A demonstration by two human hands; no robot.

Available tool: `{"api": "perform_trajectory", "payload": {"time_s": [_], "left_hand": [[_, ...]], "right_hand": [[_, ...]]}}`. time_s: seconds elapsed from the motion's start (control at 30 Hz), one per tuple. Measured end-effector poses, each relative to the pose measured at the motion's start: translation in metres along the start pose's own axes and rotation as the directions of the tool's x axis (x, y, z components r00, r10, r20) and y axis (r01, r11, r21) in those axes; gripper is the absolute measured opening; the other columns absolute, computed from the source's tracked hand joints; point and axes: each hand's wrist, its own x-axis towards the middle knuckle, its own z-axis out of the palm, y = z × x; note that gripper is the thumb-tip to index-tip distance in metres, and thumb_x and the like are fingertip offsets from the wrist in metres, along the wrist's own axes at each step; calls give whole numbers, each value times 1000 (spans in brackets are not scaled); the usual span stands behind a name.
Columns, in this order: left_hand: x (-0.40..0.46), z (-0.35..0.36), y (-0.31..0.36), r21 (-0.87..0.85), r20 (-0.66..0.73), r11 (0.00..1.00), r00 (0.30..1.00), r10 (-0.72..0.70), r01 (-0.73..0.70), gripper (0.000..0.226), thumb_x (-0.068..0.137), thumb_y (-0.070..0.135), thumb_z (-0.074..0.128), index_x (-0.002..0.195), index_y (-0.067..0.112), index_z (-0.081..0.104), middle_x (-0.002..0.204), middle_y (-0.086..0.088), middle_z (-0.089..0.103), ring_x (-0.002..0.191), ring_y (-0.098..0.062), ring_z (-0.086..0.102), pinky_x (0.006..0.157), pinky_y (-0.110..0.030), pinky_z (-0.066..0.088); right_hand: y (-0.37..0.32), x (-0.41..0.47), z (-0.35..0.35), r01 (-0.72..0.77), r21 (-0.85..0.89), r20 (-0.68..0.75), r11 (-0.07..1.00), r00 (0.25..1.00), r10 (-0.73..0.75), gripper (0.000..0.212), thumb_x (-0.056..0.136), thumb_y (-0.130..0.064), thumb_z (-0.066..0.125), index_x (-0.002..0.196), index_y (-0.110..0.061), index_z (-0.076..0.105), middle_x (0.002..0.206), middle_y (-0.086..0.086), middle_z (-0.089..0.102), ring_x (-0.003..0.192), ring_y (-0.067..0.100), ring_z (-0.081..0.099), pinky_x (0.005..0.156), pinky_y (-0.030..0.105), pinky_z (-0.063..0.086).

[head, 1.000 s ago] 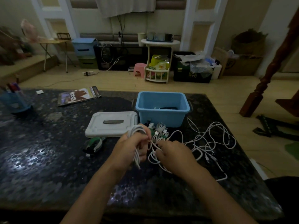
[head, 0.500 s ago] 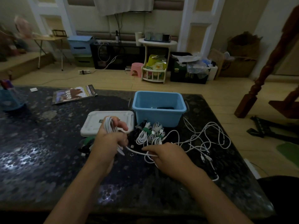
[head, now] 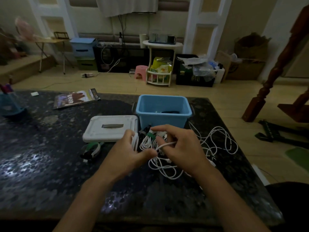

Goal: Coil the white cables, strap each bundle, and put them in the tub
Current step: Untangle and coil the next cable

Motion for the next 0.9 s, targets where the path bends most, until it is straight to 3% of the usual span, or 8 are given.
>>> {"api": "perform_trajectory", "payload": {"time_s": [0.1, 0.2, 0.37, 0.43, 0.57, 0.67, 0.77, 0.9], "left_hand": [[0, 8, 3, 180, 100, 982, 992, -81, 62, 73, 46, 79, 75, 89, 34, 37, 86, 19, 54, 76, 5, 51, 58, -24, 37], [3, 18, 0, 282, 37, 959, 998, -41, 29, 41, 82, 60, 66, 87, 31, 38, 85, 9, 57, 75, -11, 54, 60, -34, 37], [0, 24, 6, -90, 166, 995, 986, -22, 37, 13, 96, 26, 53, 83, 24, 50, 73, 1, 54, 68, -14, 48, 66, -37, 35], [-5, 33, 9, -261, 201, 962, 979, -32, 85, 10, 97, 23, 51, 91, 19, 59, 64, 6, 51, 59, -10, 44, 60, -33, 35], [-2, 35, 16, -667, 247, 694, 960, -134, 269, 32, 100, 15, 45, 69, 22, 54, 57, 3, 32, 41, -7, 23, 40, -21, 15], [3, 26, 13, -759, 240, 602, 966, -94, 247, 23, 100, 15, 35, 89, 16, 56, 58, -1, 29, 41, -10, 19, 44, -19, 12], [3, 20, 10, -795, 229, 569, 973, -38, 209, 35, 101, 15, 30, 113, 10, 62, 59, -4, 28, 43, -11, 18, 44, -19, 14], [1, 18, 10, -787, 153, 602, 988, -28, 139, 19, 94, 11, 39, 85, 7, 55, 60, -7, 27, 41, -12, 19, 44, -22, 12]], "right_hand": [[-2, 2, 3, -33, 79, -20, 996, 999, 35, 24, 88, -23, 73, 111, -31, 73, 53, -8, 50, 49, 9, 47, 53, 27, 44], [-3, 3, 6, -72, 108, -66, 992, 995, 79, 21, 87, -20, 74, 106, -30, 74, 53, -6, 52, 50, 10, 49, 54, 30, 47], [12, 6, 5, -251, 15, -89, 968, 964, 251, 7, 88, -34, 73, 90, -28, 75, 51, -14, 52, 52, 0, 53, 53, 13, 38], [18, 5, 10, -319, -61, -57, 946, 947, 316, 17, 92, -40, 67, 87, -26, 75, 57, -14, 58, 57, 1, 56, 56, 18, 41], [24, 4, 19, -367, -242, 82, 898, 915, 396, 18, 98, -35, 56, 104, -27, 71, 88, -4, 72, 83, 18, 65, 70, 33, 51], [29, -3, 31, -306, -378, 306, 874, 849, 430, 23, 100, -33, 48, 102, -21, 68, 99, 6, 71, 95, 31, 63, 74, 38, 50], [27, -12, 44, -218, -396, 439, 892, 808, 393, 24, 101, -31, 44, 103, -19, 65, 109, 9, 69, 101, 34, 61, 74, 38, 44], [21, -13, 55, -187, -382, 470, 905, 804, 364, 22, 101, -30, 45, 103, -20, 65, 105, 11, 69, 99, 35, 61, 73, 37, 46]]}}
